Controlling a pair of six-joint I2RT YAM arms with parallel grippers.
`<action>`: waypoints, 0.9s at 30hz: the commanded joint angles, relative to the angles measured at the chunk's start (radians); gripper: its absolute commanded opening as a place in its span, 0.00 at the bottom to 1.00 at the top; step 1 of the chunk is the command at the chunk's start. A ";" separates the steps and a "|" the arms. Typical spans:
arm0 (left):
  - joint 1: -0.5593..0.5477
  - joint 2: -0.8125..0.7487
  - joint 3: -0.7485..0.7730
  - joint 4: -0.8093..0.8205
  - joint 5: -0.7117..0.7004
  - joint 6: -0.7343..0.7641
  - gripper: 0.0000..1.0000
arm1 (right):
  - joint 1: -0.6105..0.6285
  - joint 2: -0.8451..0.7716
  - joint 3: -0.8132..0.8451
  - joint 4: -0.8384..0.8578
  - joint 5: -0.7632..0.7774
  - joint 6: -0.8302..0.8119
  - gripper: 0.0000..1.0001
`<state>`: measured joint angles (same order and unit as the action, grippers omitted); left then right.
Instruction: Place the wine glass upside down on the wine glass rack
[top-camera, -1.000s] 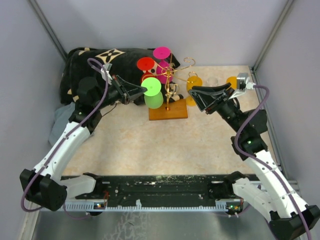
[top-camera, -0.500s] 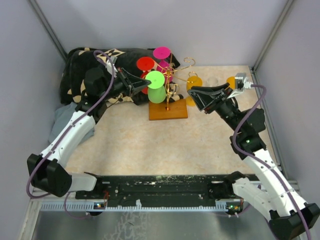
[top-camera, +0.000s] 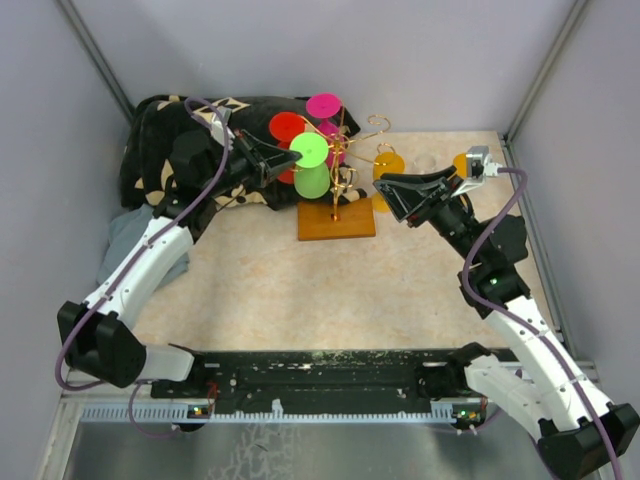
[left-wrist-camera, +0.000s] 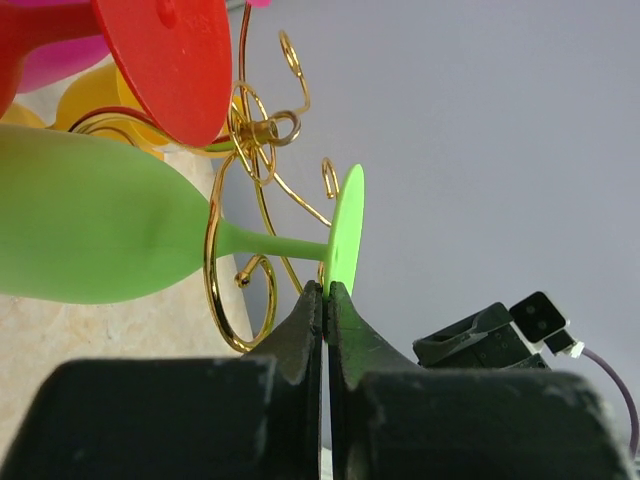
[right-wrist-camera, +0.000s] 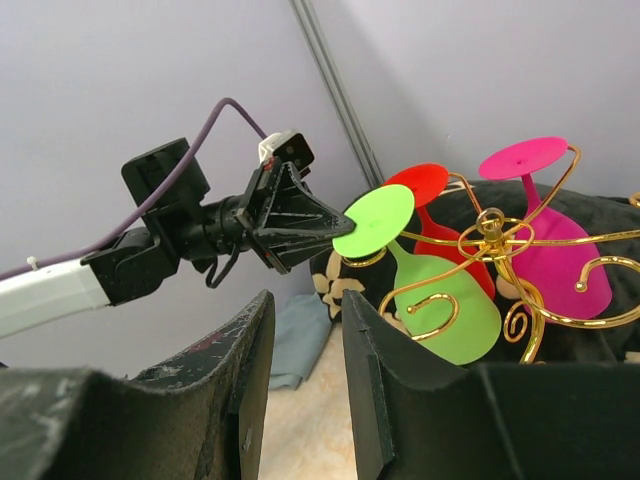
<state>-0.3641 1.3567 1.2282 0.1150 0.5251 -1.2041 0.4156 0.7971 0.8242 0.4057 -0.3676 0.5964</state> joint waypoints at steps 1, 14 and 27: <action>0.001 -0.025 -0.005 0.073 -0.062 -0.020 0.00 | -0.006 0.002 0.006 0.059 -0.001 -0.006 0.34; 0.025 -0.138 -0.080 0.045 -0.112 -0.005 0.00 | -0.006 0.008 -0.004 0.076 -0.004 0.007 0.34; 0.025 -0.164 -0.163 0.099 -0.019 -0.029 0.00 | -0.006 0.007 -0.005 0.074 0.007 0.018 0.34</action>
<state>-0.3397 1.1904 1.0782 0.1452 0.4385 -1.2198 0.4156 0.8074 0.8165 0.4328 -0.3672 0.6117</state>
